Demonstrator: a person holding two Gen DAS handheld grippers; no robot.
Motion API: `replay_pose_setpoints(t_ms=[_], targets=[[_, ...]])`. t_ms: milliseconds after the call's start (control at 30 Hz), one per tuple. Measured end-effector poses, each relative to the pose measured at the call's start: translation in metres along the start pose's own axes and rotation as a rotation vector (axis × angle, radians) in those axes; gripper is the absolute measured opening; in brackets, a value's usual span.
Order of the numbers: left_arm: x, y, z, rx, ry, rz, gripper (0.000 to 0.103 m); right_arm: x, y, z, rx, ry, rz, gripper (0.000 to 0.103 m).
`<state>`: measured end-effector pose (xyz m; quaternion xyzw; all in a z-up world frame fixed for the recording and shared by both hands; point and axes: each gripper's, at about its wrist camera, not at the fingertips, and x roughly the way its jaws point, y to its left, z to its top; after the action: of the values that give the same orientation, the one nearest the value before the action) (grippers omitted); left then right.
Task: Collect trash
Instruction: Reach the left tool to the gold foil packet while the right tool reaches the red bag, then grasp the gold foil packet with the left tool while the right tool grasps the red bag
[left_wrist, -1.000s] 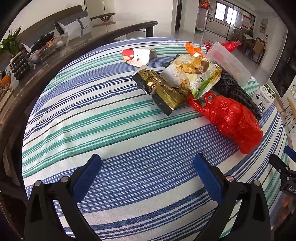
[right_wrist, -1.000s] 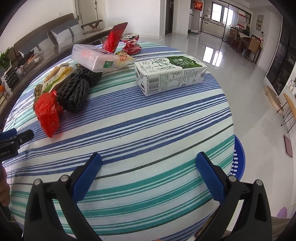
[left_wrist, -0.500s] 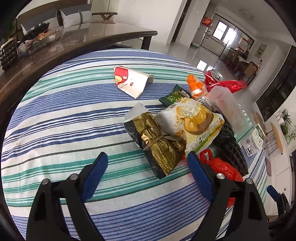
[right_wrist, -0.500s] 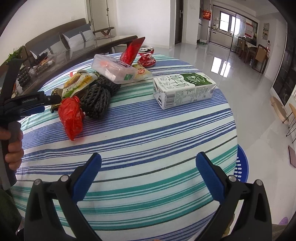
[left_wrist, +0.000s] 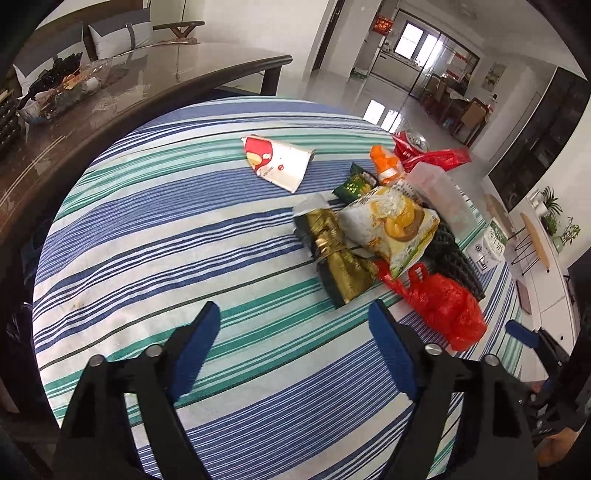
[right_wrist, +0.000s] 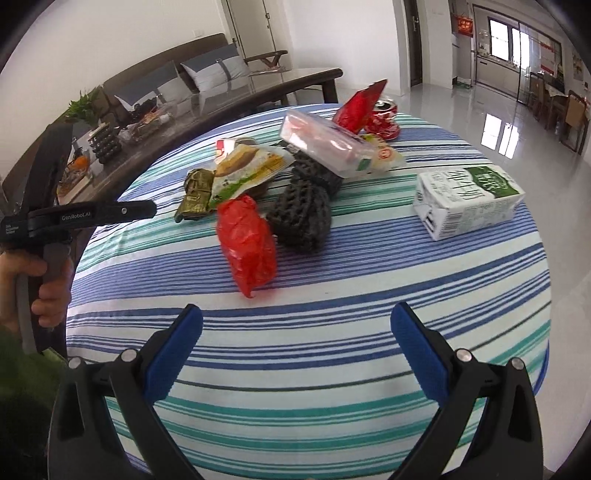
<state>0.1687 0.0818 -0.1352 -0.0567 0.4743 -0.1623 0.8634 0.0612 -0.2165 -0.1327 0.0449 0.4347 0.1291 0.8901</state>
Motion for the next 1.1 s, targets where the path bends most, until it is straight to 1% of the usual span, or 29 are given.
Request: replay_pose_setpoints(t_ms=[67,100,167,233,267,300,333,367,400,433,467,500,567,600,633,667,700,733,767,833,867,900,933,967,1000,1067,1100], targets=[[0.004,-0.011,0.007,0.002,-0.013,-0.022,0.085,0.003,0.008,0.003,-0.009,0.004,0.006,0.098],[0.009,-0.016,0.011,0.004,-0.019,-0.019,0.085,0.003,0.011,0.004,-0.015,0.003,0.006,0.098],[0.024,-0.021,0.020,-0.013,-0.011,-0.003,0.085,0.000,0.015,0.003,-0.023,0.001,0.003,0.098],[0.040,-0.019,0.026,-0.045,0.012,0.036,0.082,-0.002,0.015,0.001,-0.033,-0.001,-0.015,0.098],[0.046,-0.017,0.027,-0.059,0.020,0.047,0.078,-0.004,0.014,0.000,-0.038,-0.003,-0.027,0.098],[0.051,-0.015,0.028,-0.072,0.029,0.044,0.071,-0.006,0.013,-0.001,-0.044,-0.006,-0.038,0.098],[0.053,-0.013,0.028,-0.080,0.026,0.040,0.069,-0.008,0.013,-0.001,-0.049,-0.010,-0.046,0.098],[0.053,-0.013,0.028,-0.073,0.018,0.036,0.052,-0.010,0.011,-0.002,-0.053,-0.013,-0.047,0.098],[0.054,-0.013,0.028,-0.064,0.034,0.006,0.032,-0.010,0.011,-0.001,-0.056,-0.014,-0.041,0.098],[0.053,-0.011,0.028,-0.062,0.042,-0.026,0.031,-0.010,0.011,0.000,-0.058,-0.011,-0.030,0.097],[0.051,-0.010,0.027,-0.057,0.056,-0.040,0.029,-0.008,0.012,0.001,-0.056,-0.005,-0.004,0.097],[0.046,-0.009,0.025,-0.038,0.065,-0.046,0.027,-0.006,0.012,0.003,-0.051,0.002,0.021,0.093],[0.033,-0.004,0.017,-0.010,0.086,-0.070,0.027,0.001,0.016,0.007,-0.048,0.019,0.067,0.080],[0.023,-0.001,0.010,0.006,0.107,-0.095,0.027,0.006,0.018,0.009,-0.053,0.027,0.074,0.077],[0.015,0.001,0.003,0.026,0.128,-0.111,0.027,0.011,0.019,0.011,-0.060,0.035,0.069,0.071],[0.008,0.001,-0.004,0.052,0.150,-0.119,0.027,0.015,0.020,0.013,-0.067,0.041,0.060,0.070],[0.002,0.000,-0.012,0.084,0.178,-0.124,0.028,0.021,0.022,0.015,-0.070,0.047,0.049,0.069],[-0.001,-0.001,-0.018,0.105,0.197,-0.124,0.028,0.026,0.022,0.016,-0.068,0.051,0.044,0.065],[-0.003,-0.004,-0.024,0.125,0.210,-0.118,0.029,0.032,0.023,0.017,-0.064,0.056,0.044,0.057],[-0.005,-0.010,-0.032,0.152,0.209,-0.109,0.030,0.038,0.030,0.017,-0.060,0.067,0.066,0.052],[-0.004,-0.012,-0.033,0.161,0.204,-0.096,0.037,0.039,0.036,0.016,-0.064,0.078,0.092,0.050],[-0.003,-0.013,-0.034,0.165,0.196,-0.078,0.047,0.038,0.043,0.015,-0.076,0.090,0.135,0.050],[-0.002,-0.014,-0.035,0.164,0.185,-0.059,0.050,0.036,0.048,0.014,-0.088,0.100,0.159,0.050],[-0.001,-0.013,-0.035,0.159,0.179,-0.052,0.053,0.031,0.053,0.012,-0.104,0.109,0.171,0.050],[-0.001,-0.013,-0.036,0.155,0.178,-0.056,0.053,0.024,0.056,0.012,-0.121,0.114,0.167,0.050],[0.001,-0.011,-0.037,0.149,0.174,-0.056,0.053,0.010,0.058,0.017,-0.143,0.098,0.131,0.052],[0.003,-0.012,-0.037,0.151,0.169,-0.043,0.053,0.006,0.058,0.021,-0.149,0.090,0.111,0.053]])
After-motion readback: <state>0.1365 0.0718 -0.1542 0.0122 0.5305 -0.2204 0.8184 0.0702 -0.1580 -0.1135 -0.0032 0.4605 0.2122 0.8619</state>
